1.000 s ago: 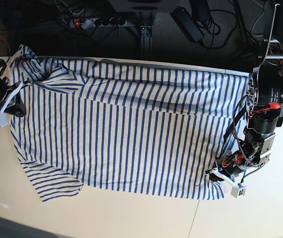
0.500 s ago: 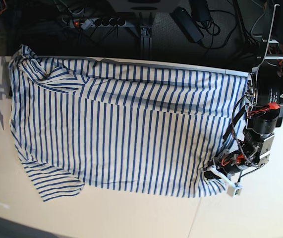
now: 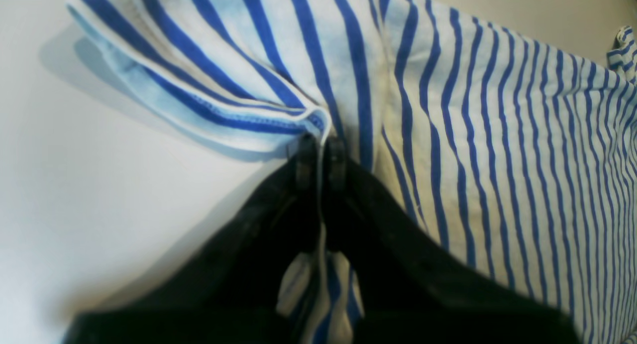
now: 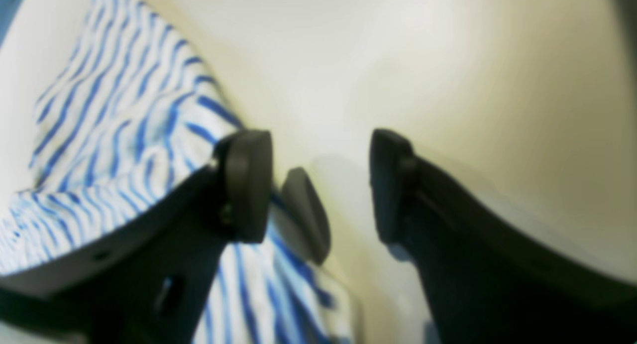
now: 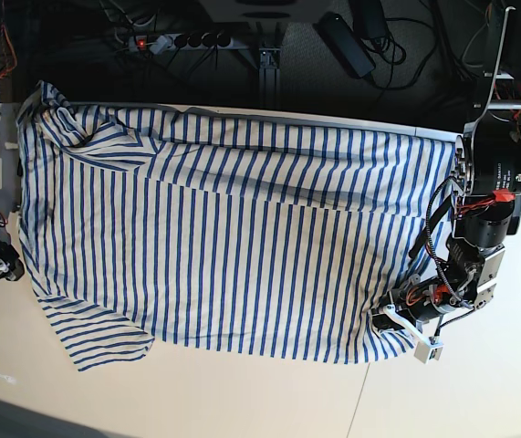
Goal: Fold the T-shirt properly
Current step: 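Move both grippers to the shirt's hem corners and grasp them, then lift the hem with both grippers and fold it toward the folded shoulder edge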
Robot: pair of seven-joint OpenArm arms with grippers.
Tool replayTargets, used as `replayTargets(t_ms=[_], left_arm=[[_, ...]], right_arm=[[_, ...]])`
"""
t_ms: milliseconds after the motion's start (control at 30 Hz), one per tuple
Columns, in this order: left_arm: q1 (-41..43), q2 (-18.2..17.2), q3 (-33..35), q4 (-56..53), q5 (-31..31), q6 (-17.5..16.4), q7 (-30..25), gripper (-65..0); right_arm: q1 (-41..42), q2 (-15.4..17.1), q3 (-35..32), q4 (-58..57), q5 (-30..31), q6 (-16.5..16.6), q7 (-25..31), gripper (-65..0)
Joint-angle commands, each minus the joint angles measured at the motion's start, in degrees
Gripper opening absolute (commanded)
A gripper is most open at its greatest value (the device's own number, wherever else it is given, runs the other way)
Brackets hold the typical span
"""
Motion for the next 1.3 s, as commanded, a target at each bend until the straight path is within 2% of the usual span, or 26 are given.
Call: replayTargets(t_ms=[0, 233, 367, 433, 467, 533, 633, 700, 833, 933, 1067, 1167, 1267], left_arm=[[-1.9, -0.3, -0.1, 0.7, -0.3, -2.0, -0.2, -65.0], [-1.9, -0.3, -0.1, 0.7, -0.4, -2.0, -0.2, -65.0], [-1.9, -0.3, -0.1, 0.7, -0.3, -2.0, -0.5, -65.0], [-1.9, -0.3, -0.1, 0.7, -0.4, -2.0, -1.6, -65.0], [-1.9, -0.3, -0.1, 0.7, -0.4, -2.0, -2.1, -65.0], [-1.9, -0.3, -0.1, 0.7, -0.4, -2.0, -2.5, -65.0], [-1.9, -0.7, -0.1, 0.7, -1.4, -2.0, -2.5, -65.0], [-1.9, -1.2, -0.1, 0.7, -3.3, -2.4, -2.5, -65.0], [-2.3, -2.3, -0.1, 1.0, -5.8, -3.5, -1.3, -65.0], [-2.2, -3.8, -0.1, 3.3, -9.0, -3.5, 1.9, -65.0], [-1.3, -6.9, -0.1, 9.5, -15.5, -3.5, 13.3, -65.0], [1.1, -9.7, 0.4, 15.7, -23.5, -3.5, 22.6, -65.0], [4.9, -12.0, 2.2, 22.7, -27.0, -3.5, 26.5, -65.0]], right_arm=[[1.4, -0.6, 0.0, 0.3, -0.9, 3.3, -0.9, -32.8], [1.5, -7.5, 0.0, 0.3, -6.5, 3.3, 1.9, -32.9], [1.4, -9.0, 0.0, 1.8, -9.3, 3.3, 2.1, -33.3], [1.4, -8.7, 0.0, 2.9, -11.8, 3.3, 3.2, -39.2], [1.4, -8.5, 0.0, 3.7, -13.2, 3.3, 3.8, -45.8], [1.1, -7.9, 0.0, 6.0, -15.5, 3.3, 4.2, -63.7], [1.0, -7.4, 0.0, 9.5, -19.4, 3.5, 2.5, -65.0], [1.0, -7.3, 0.0, 11.4, -19.6, 3.5, 1.2, -65.0], [1.0, -7.2, 0.0, 15.5, -18.1, 3.8, -1.8, -65.0], [0.8, -6.3, 0.0, 18.5, -13.6, 4.3, -5.4, -65.0], [-2.6, -3.8, -0.1, 25.3, -5.0, 5.8, -11.9, -65.0], [-8.0, -2.4, -0.4, 32.5, 1.0, 5.8, -16.2, -65.0], [-14.3, -1.5, -0.4, 40.2, 4.7, 5.9, -18.5, -65.0]])
